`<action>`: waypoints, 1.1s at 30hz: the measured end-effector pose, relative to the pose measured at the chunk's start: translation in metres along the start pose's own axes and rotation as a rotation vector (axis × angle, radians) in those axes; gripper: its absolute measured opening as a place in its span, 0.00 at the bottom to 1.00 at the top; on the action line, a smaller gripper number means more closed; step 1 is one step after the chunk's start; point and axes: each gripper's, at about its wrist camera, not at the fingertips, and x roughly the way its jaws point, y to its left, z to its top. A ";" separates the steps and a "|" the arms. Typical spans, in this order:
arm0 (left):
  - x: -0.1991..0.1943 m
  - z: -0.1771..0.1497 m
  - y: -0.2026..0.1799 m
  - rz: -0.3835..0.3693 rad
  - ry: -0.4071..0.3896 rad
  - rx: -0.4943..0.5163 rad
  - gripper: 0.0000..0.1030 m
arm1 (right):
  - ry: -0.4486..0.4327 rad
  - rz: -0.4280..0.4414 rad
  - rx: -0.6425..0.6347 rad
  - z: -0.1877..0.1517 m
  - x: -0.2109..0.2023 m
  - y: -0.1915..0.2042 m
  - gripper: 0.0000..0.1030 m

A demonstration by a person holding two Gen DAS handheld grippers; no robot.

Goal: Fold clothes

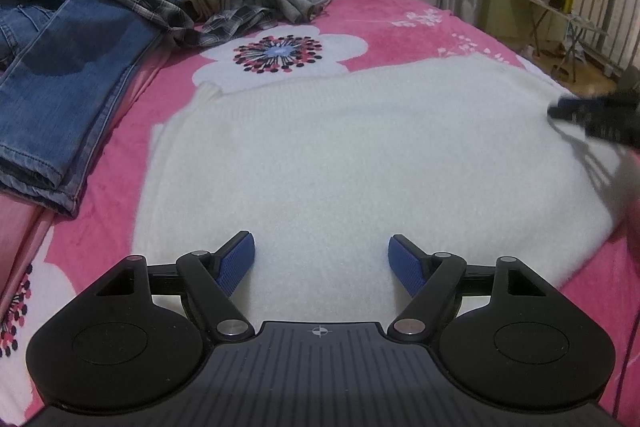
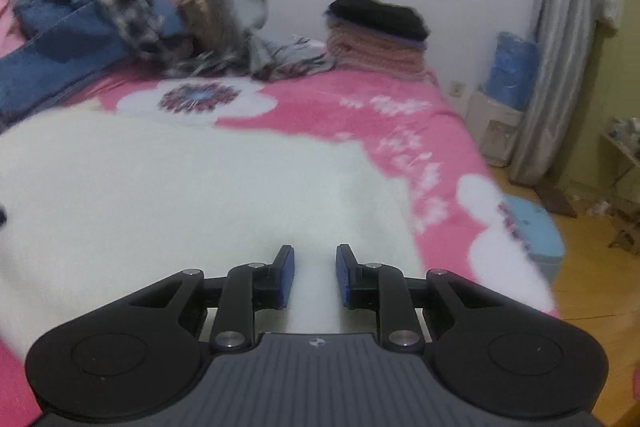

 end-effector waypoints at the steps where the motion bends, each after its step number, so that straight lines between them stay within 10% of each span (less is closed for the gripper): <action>1: 0.000 0.000 0.000 0.000 0.000 0.000 0.73 | -0.020 -0.001 0.014 0.004 -0.001 -0.002 0.23; 33: 0.001 0.000 0.001 -0.003 0.000 -0.014 0.75 | 0.152 -0.043 0.113 0.048 0.091 -0.024 0.18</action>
